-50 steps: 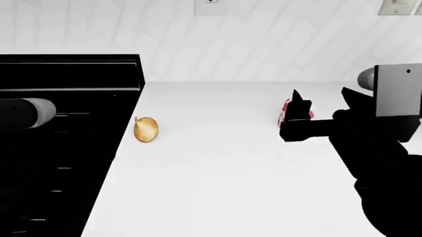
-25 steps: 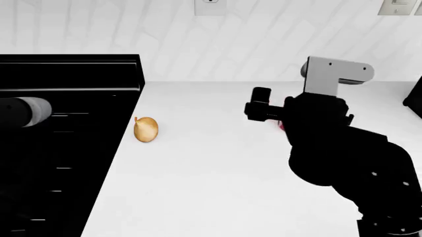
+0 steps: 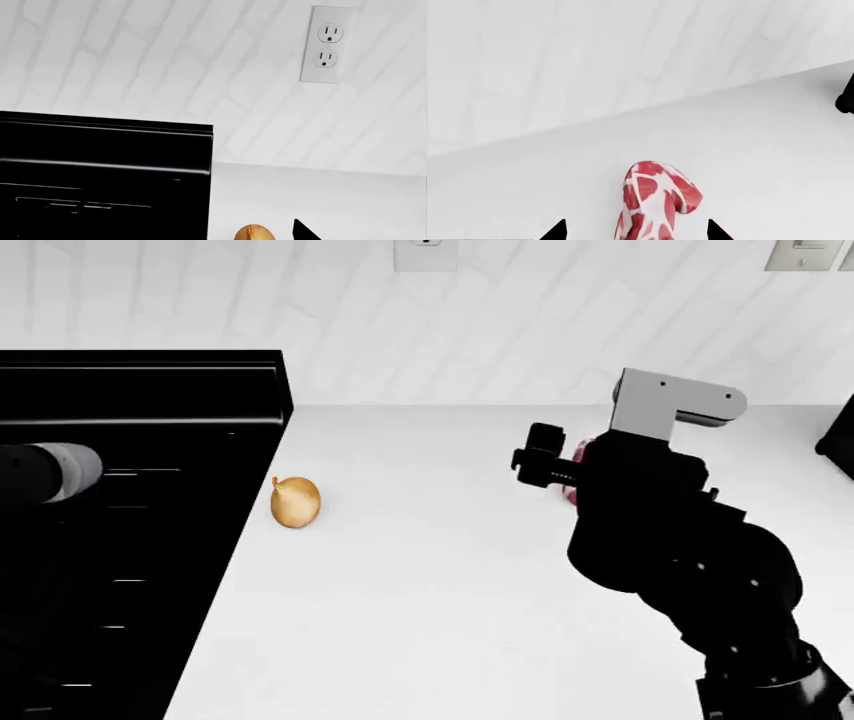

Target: Place both pans onto different burners. Then place the onion and the lamb chop on different pans.

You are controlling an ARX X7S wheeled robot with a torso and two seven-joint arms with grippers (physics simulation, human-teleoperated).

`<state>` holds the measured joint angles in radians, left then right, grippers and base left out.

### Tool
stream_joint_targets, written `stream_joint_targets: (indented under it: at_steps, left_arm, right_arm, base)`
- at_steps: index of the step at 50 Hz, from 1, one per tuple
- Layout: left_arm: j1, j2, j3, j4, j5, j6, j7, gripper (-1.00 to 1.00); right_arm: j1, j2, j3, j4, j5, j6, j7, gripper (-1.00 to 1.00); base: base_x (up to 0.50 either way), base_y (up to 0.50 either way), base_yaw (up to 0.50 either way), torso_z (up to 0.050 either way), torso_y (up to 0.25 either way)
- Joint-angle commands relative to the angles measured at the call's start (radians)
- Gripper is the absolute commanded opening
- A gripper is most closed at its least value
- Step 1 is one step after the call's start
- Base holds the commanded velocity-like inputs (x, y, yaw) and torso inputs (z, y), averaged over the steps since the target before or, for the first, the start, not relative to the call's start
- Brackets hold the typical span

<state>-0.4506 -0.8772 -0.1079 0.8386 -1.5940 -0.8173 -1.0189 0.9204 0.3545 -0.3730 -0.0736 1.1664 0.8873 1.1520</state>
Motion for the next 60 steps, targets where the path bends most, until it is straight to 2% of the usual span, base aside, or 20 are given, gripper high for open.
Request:
stream_joint_targets:
  at_steps: [1, 32, 46, 47, 60]
  left_arm:
    - [0.014, 0.003, -0.006, -0.001, 0.012, 0.007, 0.014, 1.0]
    - [0.034, 0.005, -0.009, -0.013, 0.03, 0.016, 0.039, 1.0]
    - [0.049, 0.016, -0.007, -0.018, 0.038, 0.024, 0.053, 1.0]
    - [0.05, 0.016, -0.007, -0.019, 0.038, 0.024, 0.054, 1.0]
    - [0.059, 0.013, -0.015, -0.016, 0.037, 0.032, 0.055, 1.0]
  right_arm:
    - [0.008, -0.022, -0.026, 0.097, -0.042, -0.027, -0.043, 1.0]
    - [0.096, -0.101, -0.109, 0.546, -0.189, -0.162, -0.274, 1.0]
    - [0.102, -0.109, -0.111, 0.629, -0.201, -0.183, -0.296, 1.0]
    - [0.101, -0.11, -0.112, 0.633, -0.201, -0.183, -0.298, -1.0]
    - [0.095, -0.104, -0.105, 0.618, -0.171, -0.154, -0.301, -1.0]
  base:
    - [0.0, 0.0, 0.0, 0.0, 0.0]
    - [0.0, 0.0, 0.0, 0.0, 0.0]
    - [0.0, 0.0, 0.0, 0.0, 0.0]
    - [0.0, 0.0, 0.0, 0.0, 0.0]
    - [0.0, 0.0, 0.0, 0.0, 0.0]
